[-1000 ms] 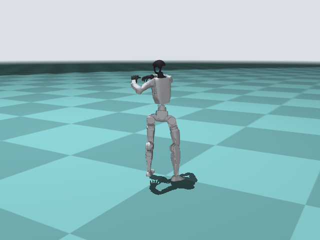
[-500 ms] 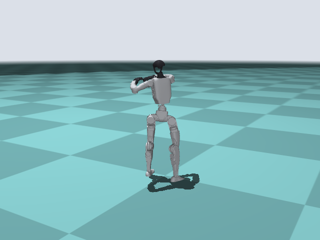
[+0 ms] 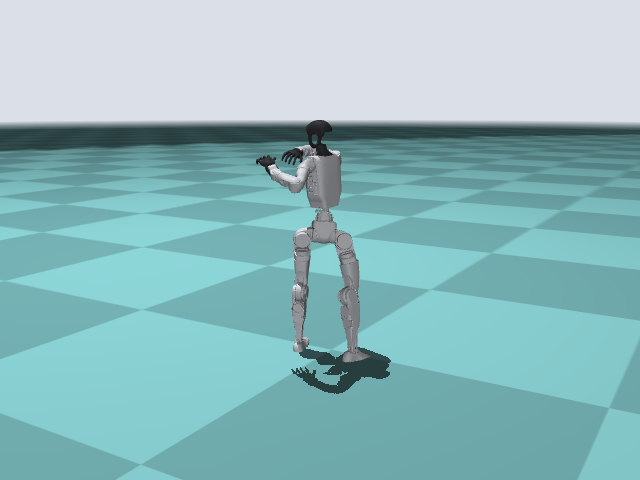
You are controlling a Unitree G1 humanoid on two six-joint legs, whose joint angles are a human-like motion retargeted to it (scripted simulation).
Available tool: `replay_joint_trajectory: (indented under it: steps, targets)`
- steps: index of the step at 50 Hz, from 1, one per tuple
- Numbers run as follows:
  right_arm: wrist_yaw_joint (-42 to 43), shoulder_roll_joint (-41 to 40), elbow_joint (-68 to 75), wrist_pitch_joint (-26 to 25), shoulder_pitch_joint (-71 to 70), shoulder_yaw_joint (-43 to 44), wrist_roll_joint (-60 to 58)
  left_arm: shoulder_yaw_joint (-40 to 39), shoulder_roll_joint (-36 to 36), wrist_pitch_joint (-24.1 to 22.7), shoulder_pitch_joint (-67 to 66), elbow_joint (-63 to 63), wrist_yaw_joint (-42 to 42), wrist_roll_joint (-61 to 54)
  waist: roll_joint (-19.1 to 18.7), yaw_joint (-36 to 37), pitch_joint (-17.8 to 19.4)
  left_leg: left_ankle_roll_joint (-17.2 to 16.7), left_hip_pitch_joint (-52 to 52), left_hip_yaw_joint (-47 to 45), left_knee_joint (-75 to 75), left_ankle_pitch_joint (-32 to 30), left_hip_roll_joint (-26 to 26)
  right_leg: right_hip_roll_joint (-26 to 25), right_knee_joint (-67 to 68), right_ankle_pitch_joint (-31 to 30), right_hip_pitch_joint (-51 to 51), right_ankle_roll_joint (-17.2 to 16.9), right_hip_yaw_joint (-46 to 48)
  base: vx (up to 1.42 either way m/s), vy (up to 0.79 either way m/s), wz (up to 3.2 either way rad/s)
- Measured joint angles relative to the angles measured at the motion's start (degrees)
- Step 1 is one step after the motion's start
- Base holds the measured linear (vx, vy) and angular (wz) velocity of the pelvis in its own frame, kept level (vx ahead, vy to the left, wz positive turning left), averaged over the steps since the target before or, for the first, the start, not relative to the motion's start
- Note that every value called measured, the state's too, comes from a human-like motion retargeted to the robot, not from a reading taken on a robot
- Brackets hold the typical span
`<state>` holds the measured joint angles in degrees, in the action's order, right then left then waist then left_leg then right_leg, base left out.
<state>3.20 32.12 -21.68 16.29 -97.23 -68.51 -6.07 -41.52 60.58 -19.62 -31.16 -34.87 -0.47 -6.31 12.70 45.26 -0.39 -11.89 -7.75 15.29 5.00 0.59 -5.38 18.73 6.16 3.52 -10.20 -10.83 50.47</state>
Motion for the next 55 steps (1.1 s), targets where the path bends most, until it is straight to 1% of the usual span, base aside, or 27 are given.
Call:
replay_joint_trajectory:
  steps: [5,10,14,17,20,22,29,32,35,38,41,45,47,48,49,51,53,55]
  targets:
    - [-0.16,7.21,-1.83,0.53,4.87,1.07,1.74,2.45,4.63,-1.42,2.16,1.19,0.52,1.66,-1.52,-6.02,-0.32,-0.32,2.61,-7.16,0.0,1.09,2.48,-0.27,0.3,0.32,2.08,-0.95,-8.06,-0.06,-0.06,-1.42]
    - [-0.63,13.64,-1.18,1.15,10.63,3.25,3.49,5.04,8.32,-2.83,3.55,1.87,2.39,1.18,-3.79,-14.36,-1.1,-0.31,6.05,-16.75,0.0,2.46,5.12,-1.25,-0.36,0.03,4.82,-2.39,-18.73,-0.06,-0.08,-1.9]
    - [-1.41,16.77,-0.41,1.38,15.15,6.62,4.19,10.83,10.06,-3.59,8.55,2.4,3.36,1.35,-4.91,-22.12,-1.56,-0.07,8.52,-25.36,-1.21,4.15,6.94,-2.44,-0.79,-0.39,7.46,-3.62,-28.13,-0.05,-0.1,-2.08]
    - [-1.78,19.2,-0.73,1.4,18.05,8.59,4.7,17.88,10.32,-3.65,15.31,2.69,3.54,1.62,-5.66,-28.12,-2.52,0.16,9.41,-32.07,-3.13,5.84,9.08,-4.52,-1.14,-1.17,10.19,-4.17,-35.21,-0.06,-0.16,-2.16]
    - [-2.38,22.13,-1.29,1.29,20.22,9.64,4.93,26.48,9.26,-3.2,24.54,3.16,3.14,2.43,-6.85,-34.35,-3.63,0.05,10.64,-38.77,-4.03,6.79,12.04,-8.08,-1.51,-2.29,12.98,-4.17,-41.77,-0.07,-0.23,-2.14]
    - [-2.94,25.03,-1.57,1.26,21.27,9.89,4.64,34.67,7.51,-2.76,33.95,4.54,2.88,3.55,-7.88,-38.26,-3.87,-0.2,12.13,-43.05,-3.98,6.97,13.83,-10.65,-1.71,-3.09,14.22,-4.17,-45.61,-0.06,-0.26,-2.02]
    - [-3.37,36.64,-1.46,2.02,24.16,9.83,1.14,57.67,-1.87,-2.29,61.58,8.72,2.31,7.34,-11.75,-51.7,-4.19,-1.75,18.61,-57.66,-3.25,6.39,18.05,-18.99,-5.78,-8.04,14.8,-4.17,-57.25,-0.03,-0.28,-1.91]
    - [-2.41,42.89,-1.31,2.37,26.2,10.9,-0.49,65.26,-5.79,-2.52,71.3,10.55,2.48,8.37,-13.66,-56.69,-3.89,-1.98,21.3,-63.62,-3.79,6.26,19.12,-21.85,-8.72,-11.05,13.79,-4.17,-61.62,0.0,-0.29,-1.81]
    - [-0.84,50.08,-0.94,2.39,29.92,14.19,-2.33,71.36,-10.05,-2.84,79.88,12.49,3.06,9.2,-15.99,-61.36,-3.11,-1.88,23.77,-68.9,-4.62,6.17,19.97,-24.35,-11.16,-13.9,12.65,-4.17,-65.25,0.01,-0.28,-1.62]
    - [0.97,56.26,0.33,1.88,34.72,19.27,-4.82,73.92,-14.18,-3.13,84.68,13.48,3.64,9.9,-19.25,-67.25,-2.21,-1.69,25.8,-72.96,-5.07,5.92,20.65,-26.72,-11.16,-15.2,12.46,-4.17,-67.67,0.03,-0.22,-1.28]
    - [2.86,60.85,2.58,1.12,39.92,25.43,-7.49,74.24,-18.15,-3.52,87.05,14.09,4.17,10.61,-23.09,-74.05,-1.26,-1.54,27.41,-75.91,-4.84,5.57,20.88,-28.37,-11.16,-15.97,12.29,-4.17,-69.5,0.05,-0.13,-0.93]
    - [4.27,63.4,5.85,0.71,47.42,34.43,-9.31,73.56,-21.13,-4.41,88.31,14.07,4.66,10.8,-27.68,-83.41,0.17,-1.22,28.93,-78.44,-3.9,5.21,20.59,-29.41,-11.16,-16.16,12.19,-4.17,-71.62,0.05,-0.02,-0.59]
    - [4.14,63.09,6.58,1.2,52.09,39.16,-9.21,73.81,-21.2,-4.87,88.71,13.61,4.44,10.62,-29.02,-87.05,0.85,-1.12,29.37,-79.26,-3.38,5.06,20.27,-29.59,-11.16,-16.12,12.28,-4.17,-72.57,0.04,0.02,-0.39]
    - [3.89,62.58,6.58,1.55,55.09,42.12,-9.07,74.2,-20.76,-5.09,89.04,13.25,4.24,10.44,-29.34,-88.48,1.18,-1.05,29.45,-79.57,-3.16,4.99,20.09,-29.61,-11.16,-16.12,12.41,-4.17,-72.97,0.03,0.02,-0.31]
    - [3.39,61.1,6.05,1.9,61.06,47.98,-9.14,75.4,-19.7,-5.26,89.73,12.75,3.96,10.15,-28.88,-89.45,1.42,-0.94,29.36,-79.78,-3.04,4.94,19.93,-29.58,-11.16,-16.14,12.64,-4.17,-73.29,0.02,0.01,-0.25]
    - [2.12,57.07,3.67,2.58,76.47,62.83,-9.37,79.3,-17.26,-5.49,91.9,11.57,3.42,9.53,-26.72,-89.82,1.74,-0.78,29.21,-80.02,-2.99,4.9,19.71,-29.49,-11.16,-16.21,12.96,-4.17,-73.71,0.0,0.0,-0.09]
    - [0.77,53.43,-0.07,3.16,91.35,77.0,-9.03,83.76,-15.86,-5.67,94.78,10.48,3.08,9.07,-24.43,-87.8,1.88,-0.71,29.13,-79.97,-3.08,4.91,19.66,-29.38,-11.16,-16.24,13.03,-4.17,-73.76,0.0,0.0,0.0]
    - [-0.15,52.06,-2.86,3.6,98.1,83.26,-8.04,86.09,-15.02,-5.89,96.35,9.71,2.88,8.76,-23.44,-85.32,2.06,-0.76,29.15,-79.53,-3.08,4.9,19.78,-29.3,-11.16,-16.19,12.83,-4.17,-73.32,0.0,0.0,0.15]
